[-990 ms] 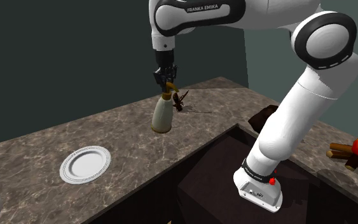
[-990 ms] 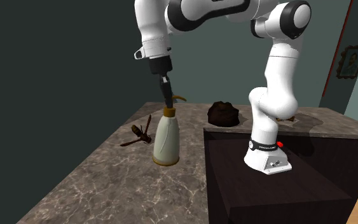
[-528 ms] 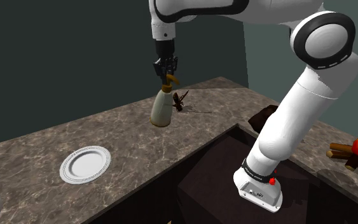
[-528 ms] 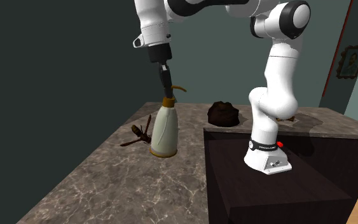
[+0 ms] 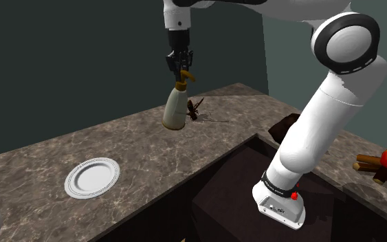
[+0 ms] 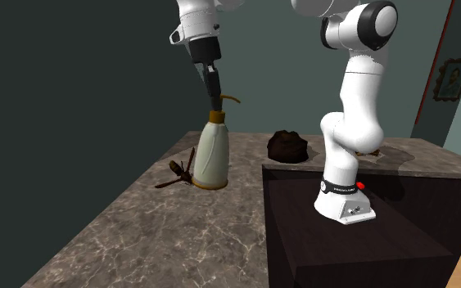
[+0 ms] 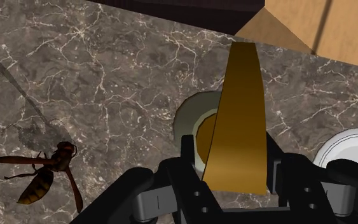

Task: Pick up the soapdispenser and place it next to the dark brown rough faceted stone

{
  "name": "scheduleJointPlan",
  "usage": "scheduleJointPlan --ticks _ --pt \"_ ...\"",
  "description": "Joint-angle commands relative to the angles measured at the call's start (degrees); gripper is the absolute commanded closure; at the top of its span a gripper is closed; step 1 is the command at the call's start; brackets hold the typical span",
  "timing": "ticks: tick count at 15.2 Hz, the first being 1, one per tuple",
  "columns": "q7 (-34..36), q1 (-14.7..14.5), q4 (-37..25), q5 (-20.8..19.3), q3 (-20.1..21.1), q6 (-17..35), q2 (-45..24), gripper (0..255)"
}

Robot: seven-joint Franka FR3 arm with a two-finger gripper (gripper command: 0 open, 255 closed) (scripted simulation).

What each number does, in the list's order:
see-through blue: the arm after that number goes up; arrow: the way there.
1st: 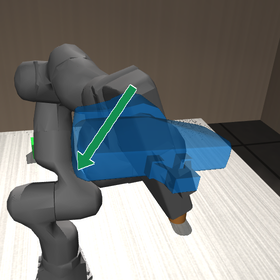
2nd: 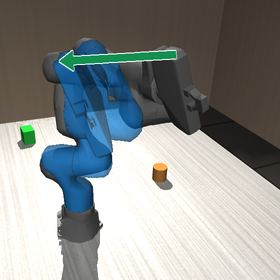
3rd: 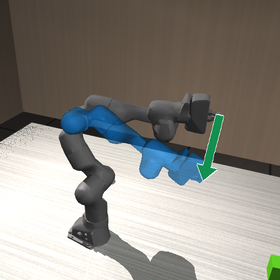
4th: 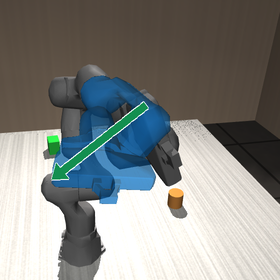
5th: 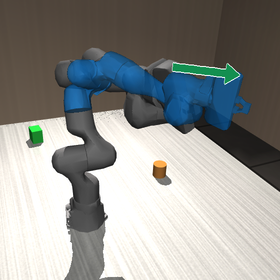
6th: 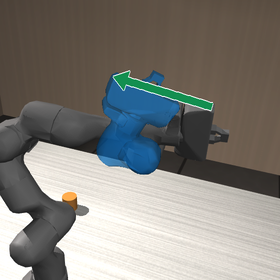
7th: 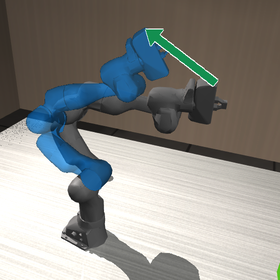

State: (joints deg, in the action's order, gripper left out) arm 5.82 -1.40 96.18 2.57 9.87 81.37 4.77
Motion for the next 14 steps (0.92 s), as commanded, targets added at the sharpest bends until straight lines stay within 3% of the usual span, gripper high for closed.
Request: scheduleJointPlan --ticks 1,14 --pt "0.14 -0.02 -2.13 -0.03 0.03 -1.78 -0.35 255" --pt "1.06 -0.24 -17.85 -0.58 0.31 -13.12 -4.76 255"
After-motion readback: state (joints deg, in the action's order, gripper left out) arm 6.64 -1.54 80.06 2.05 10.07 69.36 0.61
